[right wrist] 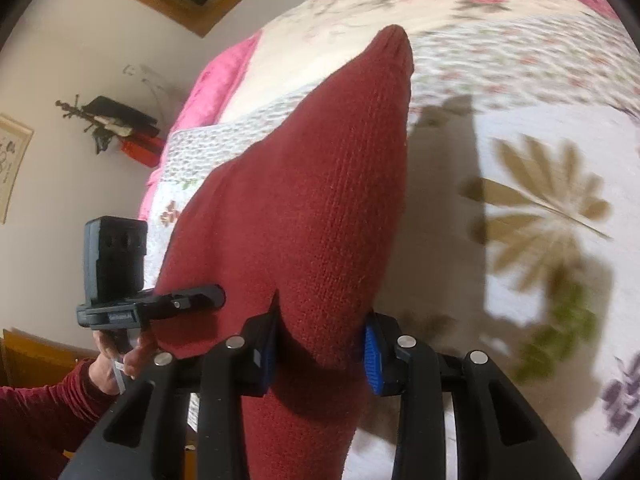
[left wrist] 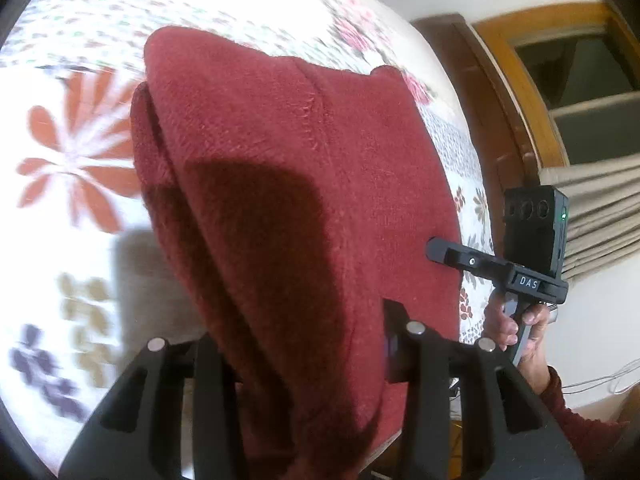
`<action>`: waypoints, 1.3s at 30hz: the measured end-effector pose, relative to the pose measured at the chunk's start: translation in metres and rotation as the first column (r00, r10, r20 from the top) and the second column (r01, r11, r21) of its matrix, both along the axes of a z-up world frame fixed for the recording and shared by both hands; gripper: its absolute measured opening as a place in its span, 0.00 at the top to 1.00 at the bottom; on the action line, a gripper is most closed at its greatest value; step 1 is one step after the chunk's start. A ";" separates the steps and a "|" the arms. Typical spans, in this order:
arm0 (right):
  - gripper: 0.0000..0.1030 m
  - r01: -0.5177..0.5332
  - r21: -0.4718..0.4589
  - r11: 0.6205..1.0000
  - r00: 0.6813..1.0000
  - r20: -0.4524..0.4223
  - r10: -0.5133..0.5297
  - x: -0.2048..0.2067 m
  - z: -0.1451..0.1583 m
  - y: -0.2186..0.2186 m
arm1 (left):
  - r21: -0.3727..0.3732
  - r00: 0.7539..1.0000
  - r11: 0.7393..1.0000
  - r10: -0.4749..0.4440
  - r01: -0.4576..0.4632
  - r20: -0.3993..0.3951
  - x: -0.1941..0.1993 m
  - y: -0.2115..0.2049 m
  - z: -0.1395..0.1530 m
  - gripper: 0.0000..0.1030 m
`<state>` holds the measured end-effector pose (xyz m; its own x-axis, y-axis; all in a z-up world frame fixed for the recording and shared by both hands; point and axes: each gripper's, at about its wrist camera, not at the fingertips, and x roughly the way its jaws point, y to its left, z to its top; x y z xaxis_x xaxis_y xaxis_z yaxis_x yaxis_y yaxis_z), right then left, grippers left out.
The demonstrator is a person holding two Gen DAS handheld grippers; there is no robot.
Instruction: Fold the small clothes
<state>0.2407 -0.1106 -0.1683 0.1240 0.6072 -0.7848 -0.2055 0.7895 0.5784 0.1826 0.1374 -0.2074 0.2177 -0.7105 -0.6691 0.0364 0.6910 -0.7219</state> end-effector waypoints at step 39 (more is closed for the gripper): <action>0.74 0.001 -0.077 0.997 0.985 -0.171 -0.014 -0.118 -0.099 -0.043 | 0.398 0.983 0.909 0.166 -0.123 -0.075 -0.126 -0.040 -0.066 0.53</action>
